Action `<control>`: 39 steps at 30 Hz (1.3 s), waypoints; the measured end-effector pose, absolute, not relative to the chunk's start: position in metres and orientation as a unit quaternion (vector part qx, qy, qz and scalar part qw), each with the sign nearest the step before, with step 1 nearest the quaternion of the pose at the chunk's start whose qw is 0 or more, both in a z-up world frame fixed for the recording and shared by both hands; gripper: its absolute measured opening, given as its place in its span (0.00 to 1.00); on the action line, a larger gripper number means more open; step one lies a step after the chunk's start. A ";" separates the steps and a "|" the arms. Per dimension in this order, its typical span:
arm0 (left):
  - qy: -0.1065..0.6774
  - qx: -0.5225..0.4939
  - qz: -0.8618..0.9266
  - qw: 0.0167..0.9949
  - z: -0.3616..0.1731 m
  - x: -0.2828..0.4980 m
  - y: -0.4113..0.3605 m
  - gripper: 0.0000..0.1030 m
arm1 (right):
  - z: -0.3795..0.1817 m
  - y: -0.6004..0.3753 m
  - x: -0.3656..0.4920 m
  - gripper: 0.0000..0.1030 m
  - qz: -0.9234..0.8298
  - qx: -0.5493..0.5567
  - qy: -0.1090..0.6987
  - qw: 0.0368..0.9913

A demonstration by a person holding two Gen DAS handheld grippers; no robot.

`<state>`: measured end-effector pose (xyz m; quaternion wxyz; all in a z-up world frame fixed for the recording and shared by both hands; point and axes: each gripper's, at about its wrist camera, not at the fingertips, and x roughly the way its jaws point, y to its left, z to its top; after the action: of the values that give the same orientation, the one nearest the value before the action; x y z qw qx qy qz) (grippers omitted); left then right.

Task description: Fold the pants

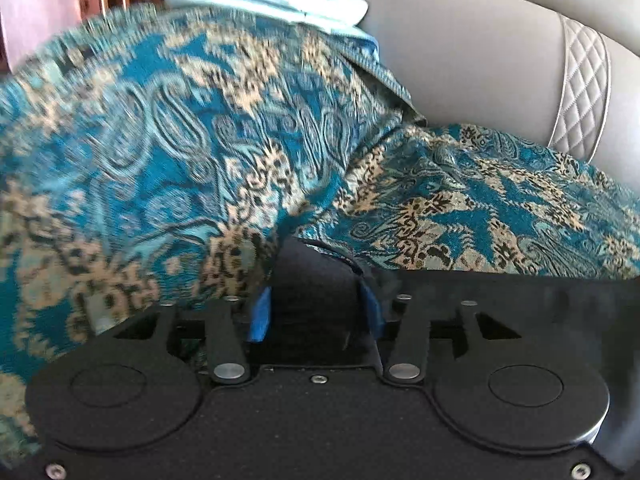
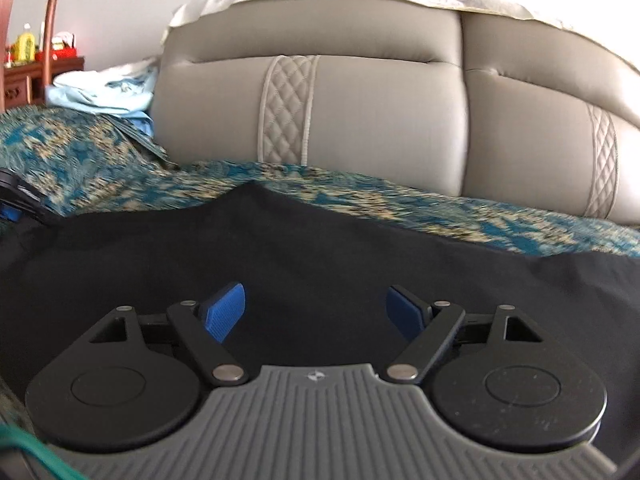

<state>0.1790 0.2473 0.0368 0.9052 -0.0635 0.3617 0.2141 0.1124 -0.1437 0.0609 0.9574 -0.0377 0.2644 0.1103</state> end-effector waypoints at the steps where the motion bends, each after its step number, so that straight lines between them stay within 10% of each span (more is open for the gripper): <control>1: 0.354 -0.054 0.216 0.908 0.041 0.174 0.243 0.51 | 0.061 -0.152 0.115 0.85 0.103 -0.042 0.264 0.958; 16: 0.321 -0.042 0.130 0.937 0.050 0.115 0.146 0.59 | 0.048 -0.382 0.146 0.87 -0.151 0.067 0.321 0.932; 39: 0.315 -0.038 0.169 0.933 0.049 0.118 0.110 0.59 | 0.056 -0.595 0.043 0.87 -0.364 0.333 0.139 0.859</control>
<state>0.1176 0.1096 0.0490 0.9329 -0.0382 0.3155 0.1694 0.0428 -0.5949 0.0561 0.8587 0.3333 0.1385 -0.3638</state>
